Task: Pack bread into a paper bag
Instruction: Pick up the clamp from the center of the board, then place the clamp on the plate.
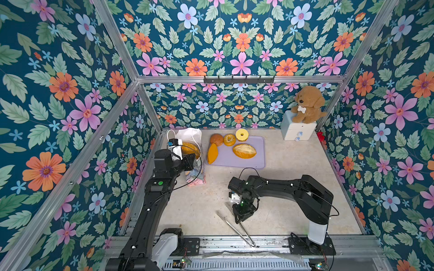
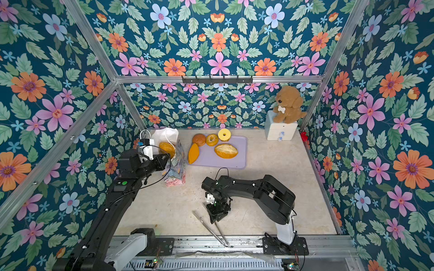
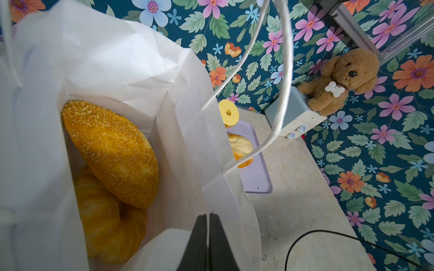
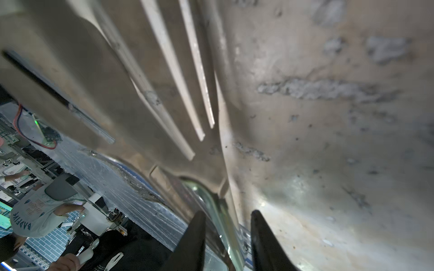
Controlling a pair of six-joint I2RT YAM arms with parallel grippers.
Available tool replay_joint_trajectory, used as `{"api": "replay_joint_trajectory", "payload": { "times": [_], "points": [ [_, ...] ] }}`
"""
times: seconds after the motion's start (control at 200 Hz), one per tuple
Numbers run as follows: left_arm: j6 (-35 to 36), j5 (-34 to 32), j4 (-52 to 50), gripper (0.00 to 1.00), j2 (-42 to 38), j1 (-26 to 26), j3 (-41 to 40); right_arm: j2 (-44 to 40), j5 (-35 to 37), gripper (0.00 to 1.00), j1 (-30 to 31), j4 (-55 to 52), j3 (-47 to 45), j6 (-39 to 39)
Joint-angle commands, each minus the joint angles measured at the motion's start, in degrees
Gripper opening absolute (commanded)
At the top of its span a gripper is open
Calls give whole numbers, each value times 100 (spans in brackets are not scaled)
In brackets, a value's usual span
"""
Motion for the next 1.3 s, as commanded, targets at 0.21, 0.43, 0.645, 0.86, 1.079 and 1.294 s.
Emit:
{"api": "replay_joint_trajectory", "payload": {
  "times": [0.21, 0.43, 0.645, 0.86, 1.079, 1.294],
  "points": [
    [153, -42, -113, 11, 33, 7, -60, 340, 336, 15, -4, -231, 259, -219],
    [186, -76, -77, 11, 64, 2, -94, 246, 521, 11, -446, -414, 421, -412],
    [208, -67, -41, 11, 100, 10, -108, 304, 815, 10, -945, -847, 1093, -773],
    [225, -95, -33, 11, 129, 8, -95, 529, 1042, 9, -1656, -941, 1722, -980],
    [216, -104, -48, 11, 179, 8, -73, 1385, 1683, 9, -2469, -1427, 3330, -1339],
    [221, -116, -51, 11, 294, 7, -31, 2328, 2142, 9, -3005, -1939, 4891, -1451]
  ]
}}
